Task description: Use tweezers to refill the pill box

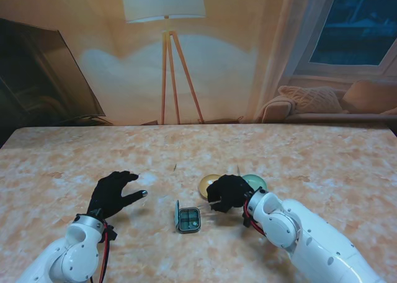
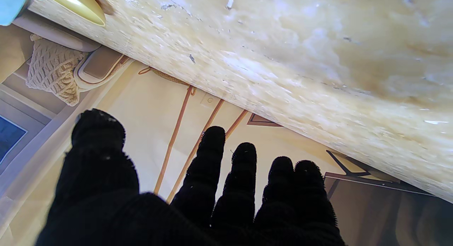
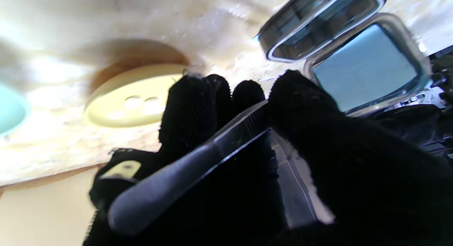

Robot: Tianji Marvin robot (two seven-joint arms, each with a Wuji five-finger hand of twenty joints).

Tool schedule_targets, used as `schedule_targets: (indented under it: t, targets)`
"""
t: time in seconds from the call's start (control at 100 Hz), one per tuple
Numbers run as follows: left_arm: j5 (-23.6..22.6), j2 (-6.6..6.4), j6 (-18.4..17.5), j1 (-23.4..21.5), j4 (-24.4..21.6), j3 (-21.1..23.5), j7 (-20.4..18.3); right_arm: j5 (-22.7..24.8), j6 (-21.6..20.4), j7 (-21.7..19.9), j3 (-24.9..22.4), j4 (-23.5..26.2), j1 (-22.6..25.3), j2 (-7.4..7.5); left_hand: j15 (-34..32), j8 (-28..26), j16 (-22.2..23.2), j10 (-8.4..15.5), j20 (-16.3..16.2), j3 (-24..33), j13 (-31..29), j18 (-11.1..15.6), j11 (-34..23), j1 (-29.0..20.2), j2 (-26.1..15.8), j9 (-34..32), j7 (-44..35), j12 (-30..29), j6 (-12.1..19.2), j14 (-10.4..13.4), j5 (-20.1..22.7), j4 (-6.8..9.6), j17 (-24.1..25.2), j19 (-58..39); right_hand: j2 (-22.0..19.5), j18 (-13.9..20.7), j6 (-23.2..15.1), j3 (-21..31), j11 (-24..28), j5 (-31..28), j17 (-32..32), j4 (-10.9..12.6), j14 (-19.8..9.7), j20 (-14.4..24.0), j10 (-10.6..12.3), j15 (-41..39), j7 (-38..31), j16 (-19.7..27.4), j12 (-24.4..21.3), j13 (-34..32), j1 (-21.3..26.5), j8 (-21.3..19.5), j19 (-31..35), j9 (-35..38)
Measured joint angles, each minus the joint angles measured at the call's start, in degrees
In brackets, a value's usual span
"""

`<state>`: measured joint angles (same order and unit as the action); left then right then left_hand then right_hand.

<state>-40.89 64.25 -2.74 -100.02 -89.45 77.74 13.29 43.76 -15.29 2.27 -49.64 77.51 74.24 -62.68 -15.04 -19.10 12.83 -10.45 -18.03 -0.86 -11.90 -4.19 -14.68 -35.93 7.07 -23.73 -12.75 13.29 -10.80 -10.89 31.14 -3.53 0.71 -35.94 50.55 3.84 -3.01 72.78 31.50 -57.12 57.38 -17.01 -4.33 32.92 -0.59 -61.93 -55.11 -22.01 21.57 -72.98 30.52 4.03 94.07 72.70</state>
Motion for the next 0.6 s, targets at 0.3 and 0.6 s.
schedule_targets:
  t: [0.3, 0.6]
  targets:
    - [0.1, -0.03, 0.0, 0.3, 0.2, -0.4, -0.3, 5.4, 1.9, -3.4, -9.0, 3.9, 3.2, 1.17, 0.0, 0.0, 0.0, 0.0, 0.0, 0.0, 0.0, 0.0, 0.0, 0.0, 0.0, 0.0, 0.0, 0.0, 0.0, 0.0, 0.0, 0.0, 0.0, 0.0, 0.0, 0.0, 0.0, 0.0, 0.1, 0.0, 0.0, 0.0, 0.0, 0.0, 0.0, -0.1, 0.0, 0.0, 0.0, 0.0, 0.0, 0.0, 0.0, 0.0]
    - [0.0, -0.03, 0.2, 0.7, 0.6, -0.9, -0.2, 10.6, 4.1, -6.7, -15.9, 7.2, 6.0, 2.86, 0.0, 0.0, 0.0, 0.0, 0.0, 0.0, 0.0, 0.0, 0.0, 0.0, 0.0, 0.0, 0.0, 0.0, 0.0, 0.0, 0.0, 0.0, 0.0, 0.0, 0.0, 0.0, 0.0, 0.0, 0.1, 0.0, 0.0, 0.0, 0.0, 0.0, 0.0, -0.5, 0.0, 0.0, 0.0, 0.0, 0.0, 0.0, 0.0, 0.0]
